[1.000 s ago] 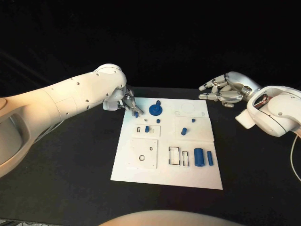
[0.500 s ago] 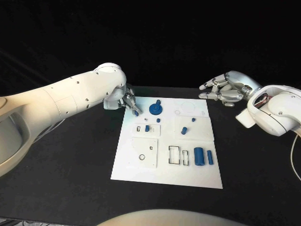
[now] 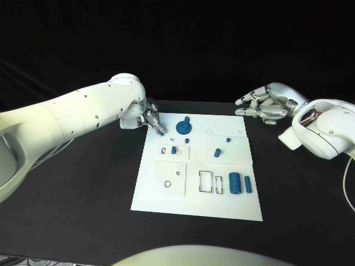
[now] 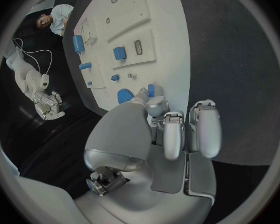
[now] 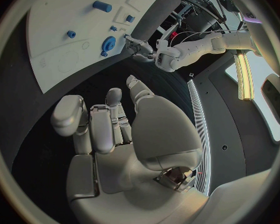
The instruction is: Assemble the parts on the task board
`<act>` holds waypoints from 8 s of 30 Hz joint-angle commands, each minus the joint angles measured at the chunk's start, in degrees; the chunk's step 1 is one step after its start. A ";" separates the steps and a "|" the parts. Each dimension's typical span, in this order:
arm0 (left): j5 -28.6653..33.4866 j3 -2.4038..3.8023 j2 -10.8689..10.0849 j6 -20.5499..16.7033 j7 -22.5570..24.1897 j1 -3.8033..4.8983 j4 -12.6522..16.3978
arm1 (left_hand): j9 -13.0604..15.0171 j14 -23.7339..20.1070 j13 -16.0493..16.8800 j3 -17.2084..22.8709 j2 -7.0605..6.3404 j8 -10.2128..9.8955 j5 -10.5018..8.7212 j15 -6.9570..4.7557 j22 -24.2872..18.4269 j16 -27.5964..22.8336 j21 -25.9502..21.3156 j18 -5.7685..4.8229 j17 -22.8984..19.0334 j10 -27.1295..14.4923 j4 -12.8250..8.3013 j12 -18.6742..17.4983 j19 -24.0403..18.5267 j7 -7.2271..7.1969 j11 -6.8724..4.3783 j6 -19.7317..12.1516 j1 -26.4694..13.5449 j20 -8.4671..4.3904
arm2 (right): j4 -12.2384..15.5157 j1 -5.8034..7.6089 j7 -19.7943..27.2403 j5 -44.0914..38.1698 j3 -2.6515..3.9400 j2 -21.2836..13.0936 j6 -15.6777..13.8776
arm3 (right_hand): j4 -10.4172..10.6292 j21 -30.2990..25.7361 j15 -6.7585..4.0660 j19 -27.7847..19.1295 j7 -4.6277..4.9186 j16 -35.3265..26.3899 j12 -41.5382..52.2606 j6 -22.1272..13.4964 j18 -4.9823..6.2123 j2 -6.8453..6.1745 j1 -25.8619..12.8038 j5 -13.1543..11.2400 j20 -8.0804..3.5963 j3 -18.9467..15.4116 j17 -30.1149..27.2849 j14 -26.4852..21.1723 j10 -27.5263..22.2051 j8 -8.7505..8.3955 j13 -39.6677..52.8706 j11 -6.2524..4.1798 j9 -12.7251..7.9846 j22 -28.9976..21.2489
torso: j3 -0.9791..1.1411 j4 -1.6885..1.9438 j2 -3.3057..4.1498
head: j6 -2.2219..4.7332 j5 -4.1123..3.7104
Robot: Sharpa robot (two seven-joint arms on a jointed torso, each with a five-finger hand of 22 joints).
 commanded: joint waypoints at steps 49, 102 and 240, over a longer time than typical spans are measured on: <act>-4.69 -0.62 -12.24 -6.92 1.00 -4.36 23.00 | 2.00 6.03 0.15 21.43 -6.43 1.79 0.12 0.05 5.53 0.14 -0.08 -0.37 15.09 1.47 -8.41 0.09 1.94 -0.11 -0.25 0.64 -6.66 -0.08 | 0.11 -0.14 0.62 -0.14 0.01 -0.41 0.57 | 0.20 -0.33 -0.57 -0.08 0.38 -0.23 0.01 0.07 0.76 0.58 0.25 0.39 -0.03 -0.15 -0.11 1.60 0.27 0.25 -0.17 -0.15 -0.04 -0.21 | -0.02 0.74 -0.13 | -1.22 0.77; -2.52 -1.00 -9.42 -6.75 -4.33 -4.52 21.10 | 2.69 6.03 -2.30 19.14 -7.74 3.27 0.12 -0.62 5.91 0.14 0.00 -0.43 15.09 1.48 -2.15 -1.81 2.09 -1.26 -1.08 4.01 -17.71 -0.40 | 0.46 -0.13 0.57 -0.16 0.01 -0.76 0.97 | 0.30 -0.45 -0.60 -0.04 0.36 -0.39 -0.07 0.07 0.76 0.65 0.32 0.54 -0.06 -0.23 -0.22 1.61 0.24 0.36 -0.37 -0.17 -0.04 -0.33 | -0.02 0.71 -0.11 | -1.89 0.49; -23.32 -1.60 -3.36 -32.94 26.62 -7.38 17.20 | -29.69 1.49 -52.56 15.75 -10.33 -21.03 0.46 3.53 -2.15 -10.16 -10.82 1.80 -3.86 -6.34 -12.24 -47.23 -1.56 4.28 4.34 12.86 3.56 3.33 | -0.06 -0.07 1.20 0.52 0.02 -0.33 1.04 | 0.50 -0.77 -0.64 0.20 0.40 -0.81 0.06 -0.22 0.75 1.09 0.96 2.01 -0.13 -0.20 -0.40 1.73 0.37 0.67 -0.73 -0.18 -0.08 -0.54 | -0.07 0.63 -0.05 | -1.28 -1.37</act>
